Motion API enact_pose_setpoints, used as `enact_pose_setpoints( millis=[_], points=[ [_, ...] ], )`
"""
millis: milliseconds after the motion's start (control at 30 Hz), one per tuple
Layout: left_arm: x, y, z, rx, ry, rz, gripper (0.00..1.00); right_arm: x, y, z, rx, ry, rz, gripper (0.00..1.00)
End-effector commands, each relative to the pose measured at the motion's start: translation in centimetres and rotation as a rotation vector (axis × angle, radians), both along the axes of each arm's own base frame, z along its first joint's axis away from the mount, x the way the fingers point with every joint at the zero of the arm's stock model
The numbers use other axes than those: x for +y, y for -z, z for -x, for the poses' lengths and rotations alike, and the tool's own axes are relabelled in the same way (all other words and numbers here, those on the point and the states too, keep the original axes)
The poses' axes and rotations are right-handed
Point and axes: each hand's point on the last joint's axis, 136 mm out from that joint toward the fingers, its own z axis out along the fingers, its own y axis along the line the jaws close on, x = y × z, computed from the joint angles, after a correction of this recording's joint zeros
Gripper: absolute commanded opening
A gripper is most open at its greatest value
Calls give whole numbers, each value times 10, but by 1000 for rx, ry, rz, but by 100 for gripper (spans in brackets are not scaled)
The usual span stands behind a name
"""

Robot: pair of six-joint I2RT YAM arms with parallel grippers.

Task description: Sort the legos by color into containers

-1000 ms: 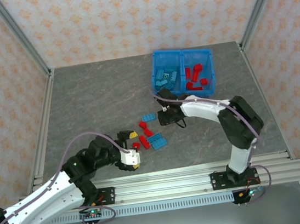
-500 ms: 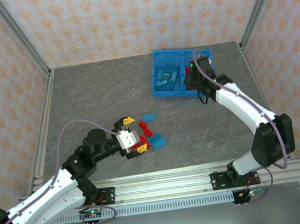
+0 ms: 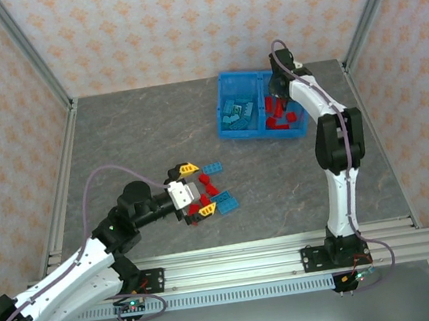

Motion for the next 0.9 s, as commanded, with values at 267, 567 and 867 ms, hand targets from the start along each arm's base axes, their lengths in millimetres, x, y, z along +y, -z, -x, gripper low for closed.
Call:
enact_pose_setpoints(
  millis=[267, 567, 867],
  points=[
    [14, 1, -16, -7, -126, -76, 100, 3, -21, 19, 39, -24, -46, 60],
    [49, 15, -63, 175, -487, -129, 100, 25, -78, 146, -141, -105, -176, 76],
    [77, 47, -107, 645, -995, -247, 100, 88, -109, 310, -184, -525, -468, 85]
  ],
)
